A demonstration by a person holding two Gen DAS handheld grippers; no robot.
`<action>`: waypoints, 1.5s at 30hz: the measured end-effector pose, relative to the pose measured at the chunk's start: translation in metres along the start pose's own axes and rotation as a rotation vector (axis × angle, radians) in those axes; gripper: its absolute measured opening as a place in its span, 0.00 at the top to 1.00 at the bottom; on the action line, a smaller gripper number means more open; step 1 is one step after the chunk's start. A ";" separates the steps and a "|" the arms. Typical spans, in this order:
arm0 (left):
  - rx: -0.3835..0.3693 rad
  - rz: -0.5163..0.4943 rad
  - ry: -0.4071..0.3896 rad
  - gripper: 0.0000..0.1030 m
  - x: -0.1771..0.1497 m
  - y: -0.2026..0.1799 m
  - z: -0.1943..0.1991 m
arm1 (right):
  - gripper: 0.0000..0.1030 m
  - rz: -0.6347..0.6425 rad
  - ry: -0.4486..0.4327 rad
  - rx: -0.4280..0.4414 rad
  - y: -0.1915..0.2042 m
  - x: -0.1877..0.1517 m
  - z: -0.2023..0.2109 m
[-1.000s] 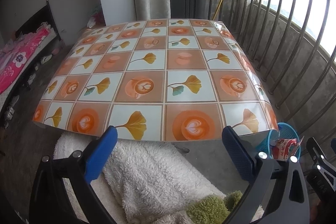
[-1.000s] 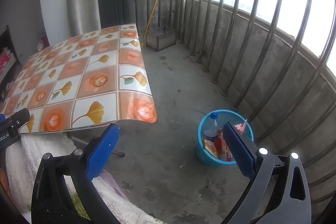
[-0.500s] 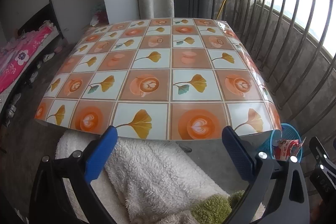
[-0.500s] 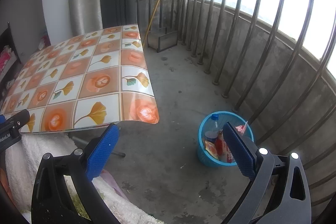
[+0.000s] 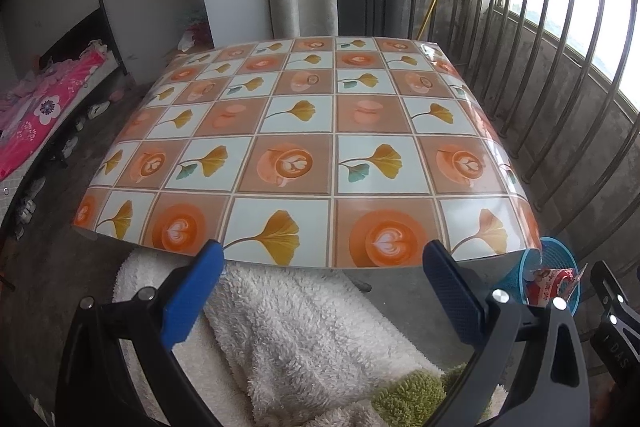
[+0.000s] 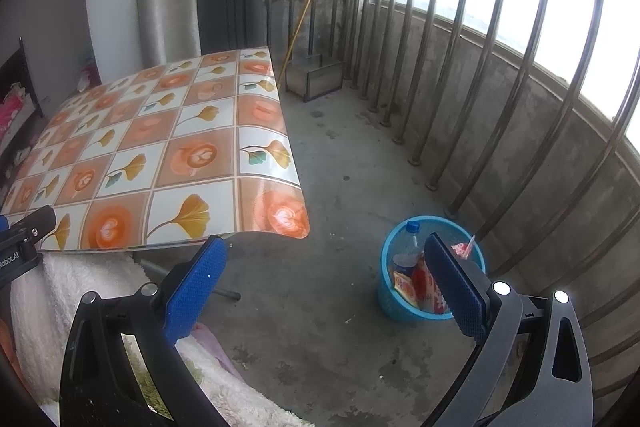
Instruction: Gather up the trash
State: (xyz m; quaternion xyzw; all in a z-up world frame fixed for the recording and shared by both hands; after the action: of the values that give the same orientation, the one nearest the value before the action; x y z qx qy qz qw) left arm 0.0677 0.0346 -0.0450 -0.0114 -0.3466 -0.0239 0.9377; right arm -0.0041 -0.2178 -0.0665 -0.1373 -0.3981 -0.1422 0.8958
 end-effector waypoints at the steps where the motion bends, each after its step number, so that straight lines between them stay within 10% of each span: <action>1: 0.003 0.003 -0.001 0.05 0.000 0.002 0.001 | 0.07 0.005 -0.002 0.005 0.002 0.000 0.000; 45: 0.012 0.020 0.009 0.05 0.002 0.007 -0.001 | 0.07 0.029 0.001 0.033 0.010 0.004 0.002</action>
State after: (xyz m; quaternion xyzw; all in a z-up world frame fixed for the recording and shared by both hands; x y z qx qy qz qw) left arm 0.0703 0.0418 -0.0451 -0.0090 -0.3426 -0.0126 0.9394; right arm 0.0008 -0.2089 -0.0635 -0.1283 -0.3980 -0.1229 0.9000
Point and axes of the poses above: each gripper's, at about its wrist camera, not at the fingertips, and z roughly against the way its jaws point, y to its left, x to its top, the point moved 8 cm from there along -z, roughly the way its jaws point, and after that the axes turned 3 degrees about -x, right-handed, at the moved point
